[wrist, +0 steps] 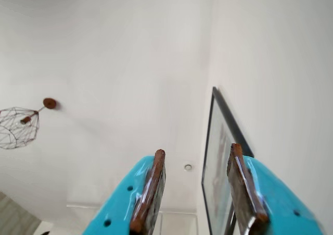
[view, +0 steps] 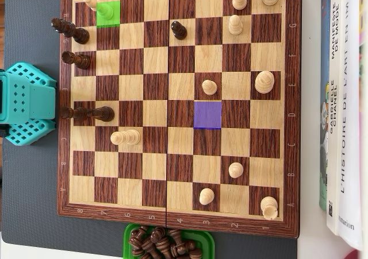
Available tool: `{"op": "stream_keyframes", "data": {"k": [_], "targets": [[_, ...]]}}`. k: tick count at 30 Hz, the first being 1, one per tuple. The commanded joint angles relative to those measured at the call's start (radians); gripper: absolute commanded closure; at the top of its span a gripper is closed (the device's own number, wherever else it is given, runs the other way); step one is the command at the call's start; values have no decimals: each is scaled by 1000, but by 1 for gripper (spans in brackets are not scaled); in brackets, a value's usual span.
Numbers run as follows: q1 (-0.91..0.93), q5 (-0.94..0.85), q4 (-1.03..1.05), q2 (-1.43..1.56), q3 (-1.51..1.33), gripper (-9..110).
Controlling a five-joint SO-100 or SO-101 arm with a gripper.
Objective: Play chess
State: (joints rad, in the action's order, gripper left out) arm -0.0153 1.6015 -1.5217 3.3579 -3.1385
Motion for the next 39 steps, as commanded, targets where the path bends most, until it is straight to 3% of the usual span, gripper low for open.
{"op": "stream_keyframes", "data": {"k": [1, 14, 39], "targets": [[5, -5, -54, -8, -21, 84], [5, -5, -281, -8, -21, 84], [-6, -78, -282, -9, -21, 84]]}}
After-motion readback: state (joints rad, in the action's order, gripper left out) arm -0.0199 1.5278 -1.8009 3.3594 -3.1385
